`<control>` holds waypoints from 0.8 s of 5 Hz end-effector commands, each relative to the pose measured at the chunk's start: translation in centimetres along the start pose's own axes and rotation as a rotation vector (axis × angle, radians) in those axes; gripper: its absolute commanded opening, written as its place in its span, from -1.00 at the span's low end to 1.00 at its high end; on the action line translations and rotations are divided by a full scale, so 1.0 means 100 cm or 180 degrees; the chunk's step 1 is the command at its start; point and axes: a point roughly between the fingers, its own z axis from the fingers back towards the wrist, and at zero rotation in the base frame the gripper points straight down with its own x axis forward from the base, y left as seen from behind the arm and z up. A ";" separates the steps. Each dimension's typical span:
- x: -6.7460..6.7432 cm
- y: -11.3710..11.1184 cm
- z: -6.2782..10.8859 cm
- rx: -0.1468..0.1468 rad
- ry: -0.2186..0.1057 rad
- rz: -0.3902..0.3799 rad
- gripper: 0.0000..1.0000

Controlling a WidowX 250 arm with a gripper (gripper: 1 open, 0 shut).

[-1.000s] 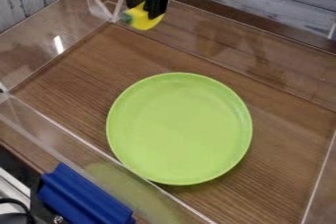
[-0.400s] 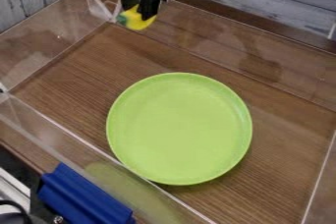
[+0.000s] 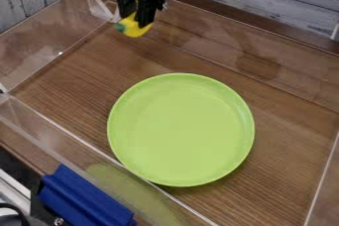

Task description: Remove the banana from inside the green plate and put it on the table

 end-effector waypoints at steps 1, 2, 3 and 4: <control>0.008 0.013 0.015 0.0104 -0.0208 0.0040 -1.00; 0.011 0.018 0.007 0.0099 -0.0201 0.0041 -1.00; 0.014 0.020 0.003 0.0093 -0.0201 0.0039 1.00; 0.014 0.020 0.005 0.0095 -0.0217 0.0039 1.00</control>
